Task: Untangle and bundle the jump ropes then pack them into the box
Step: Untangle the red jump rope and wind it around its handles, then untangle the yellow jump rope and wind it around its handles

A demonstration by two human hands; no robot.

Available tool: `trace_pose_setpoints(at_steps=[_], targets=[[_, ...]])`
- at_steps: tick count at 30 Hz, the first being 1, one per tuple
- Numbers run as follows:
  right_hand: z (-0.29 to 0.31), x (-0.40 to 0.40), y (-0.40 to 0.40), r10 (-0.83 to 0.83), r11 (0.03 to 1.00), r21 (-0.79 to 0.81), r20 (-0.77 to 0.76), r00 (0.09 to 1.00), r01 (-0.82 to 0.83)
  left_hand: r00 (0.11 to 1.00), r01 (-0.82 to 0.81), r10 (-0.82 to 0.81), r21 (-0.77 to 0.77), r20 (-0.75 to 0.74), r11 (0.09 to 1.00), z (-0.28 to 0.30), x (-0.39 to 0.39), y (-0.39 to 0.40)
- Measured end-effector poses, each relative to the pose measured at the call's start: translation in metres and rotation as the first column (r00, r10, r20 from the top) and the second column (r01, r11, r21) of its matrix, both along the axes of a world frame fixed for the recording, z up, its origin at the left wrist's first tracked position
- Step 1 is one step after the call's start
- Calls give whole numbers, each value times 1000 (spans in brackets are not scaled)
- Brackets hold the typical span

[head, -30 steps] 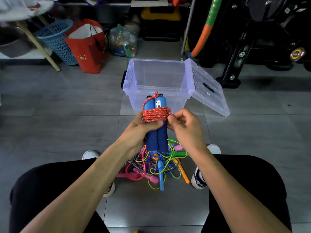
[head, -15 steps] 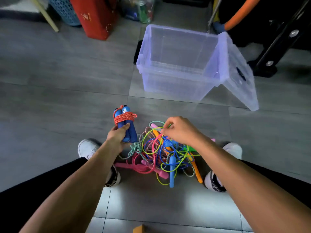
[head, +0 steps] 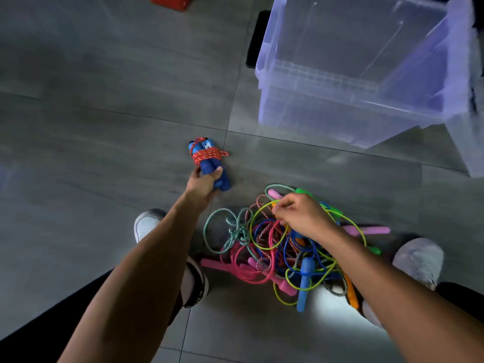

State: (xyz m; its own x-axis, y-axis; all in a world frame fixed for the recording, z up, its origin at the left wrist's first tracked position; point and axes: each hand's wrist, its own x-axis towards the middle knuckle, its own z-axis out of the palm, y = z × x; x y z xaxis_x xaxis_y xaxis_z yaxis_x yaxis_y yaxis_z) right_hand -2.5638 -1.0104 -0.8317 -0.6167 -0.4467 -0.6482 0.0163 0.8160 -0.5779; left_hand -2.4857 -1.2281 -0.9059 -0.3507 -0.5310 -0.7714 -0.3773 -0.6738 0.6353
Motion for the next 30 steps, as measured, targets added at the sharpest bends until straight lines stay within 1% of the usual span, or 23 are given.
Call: trace_pose_setpoints(at_steps=[1, 3, 4, 5, 8, 11, 13, 16, 18, 21, 26, 30], targets=[[-1, 1, 0, -5, 1000, -8, 0, 1000, 5, 995, 15, -13, -20, 97, 1000, -1, 1, -1], [-2, 2, 1, -18, 1000, -15, 2, 1000, 18, 952, 50, -13, -114, 304, 992, 0, 5, -1], [-2, 2, 2, -27, 999, -18, 2, 1000, 27, 929, 75, -7, -169, 370, 983, 2, 7, 1], [-1, 3, 4, -38, 999, -27, 0, 999, 38, 916, 110, -18, -209, 400, 972, 11, 9, 4], [7, 7, 13, -95, 993, -65, 0, 995, 95, 912, 209, -95, -254, 398, 944, 34, 16, 21], [18, 17, 35, -131, 986, -99, 22, 991, 133, 943, 233, -164, -223, 288, 947, 55, 23, 47], [24, 22, 60, -158, 982, -104, 16, 987, 159, 930, 326, -273, -211, 247, 921, 67, 28, 69], [32, 30, 106, -193, 980, -53, -18, 981, 192, 862, 500, -448, -256, 237, 827, 76, 41, 102], [35, 34, 137, -225, 974, -28, -38, 974, 224, 816, 576, -522, -282, 248, 767, 80, 50, 123], [36, 44, 176, -255, 965, 37, -74, 964, 258, 718, 696, -627, -295, 302, 655, 80, 61, 154], [29, 62, 225, -342, 929, 116, -92, 935, 351, 567, 821, -746, -303, 348, 483, 80, 55, 203], [8, 59, 244, -306, 917, 227, -127, 943, 328, 486, 866, -808, -309, 332, 394, 81, 52, 233]])
